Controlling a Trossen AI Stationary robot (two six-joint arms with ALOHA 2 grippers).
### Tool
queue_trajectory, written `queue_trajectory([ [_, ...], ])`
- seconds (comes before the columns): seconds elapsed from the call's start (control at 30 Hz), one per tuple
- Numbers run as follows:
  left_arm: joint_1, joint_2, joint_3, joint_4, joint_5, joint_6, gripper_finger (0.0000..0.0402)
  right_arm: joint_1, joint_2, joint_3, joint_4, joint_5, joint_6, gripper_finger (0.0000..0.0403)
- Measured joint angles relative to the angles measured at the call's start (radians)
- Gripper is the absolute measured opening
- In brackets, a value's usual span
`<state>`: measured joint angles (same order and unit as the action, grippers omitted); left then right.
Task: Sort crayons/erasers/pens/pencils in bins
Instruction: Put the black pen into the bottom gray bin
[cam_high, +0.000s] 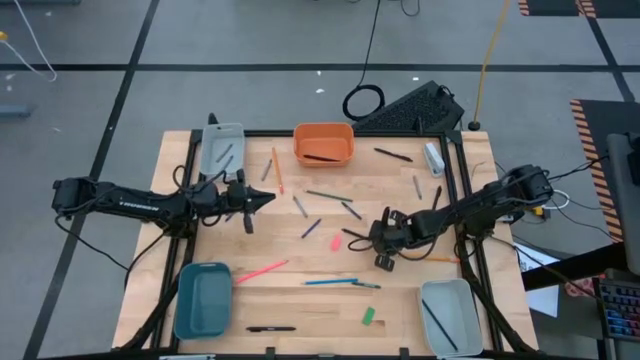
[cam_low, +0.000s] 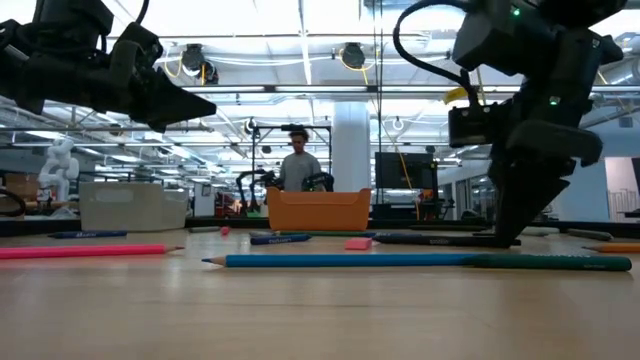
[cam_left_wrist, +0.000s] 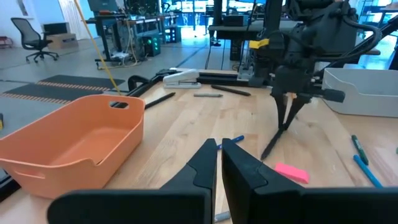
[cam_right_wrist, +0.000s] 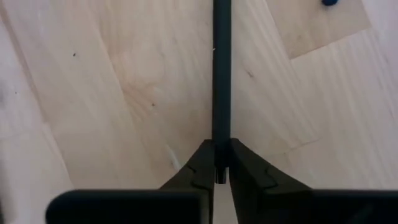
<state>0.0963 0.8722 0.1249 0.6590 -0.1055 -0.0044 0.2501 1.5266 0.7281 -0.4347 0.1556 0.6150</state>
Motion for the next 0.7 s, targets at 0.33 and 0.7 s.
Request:
queue_trajectory([
  [0.33, 0.000, 0.000, 0.000, -0.004, 0.000, 0.022, 0.0026, 0.052, -0.237, -0.006, -0.117, -0.110, 0.271, 0.0028],
  [0.7, 0.000, 0.000, 0.000, -0.005, 0.000, 0.020, 0.0026, 0.329, -0.443, -0.003, -0.003, -0.348, 0.876, 0.0028],
])
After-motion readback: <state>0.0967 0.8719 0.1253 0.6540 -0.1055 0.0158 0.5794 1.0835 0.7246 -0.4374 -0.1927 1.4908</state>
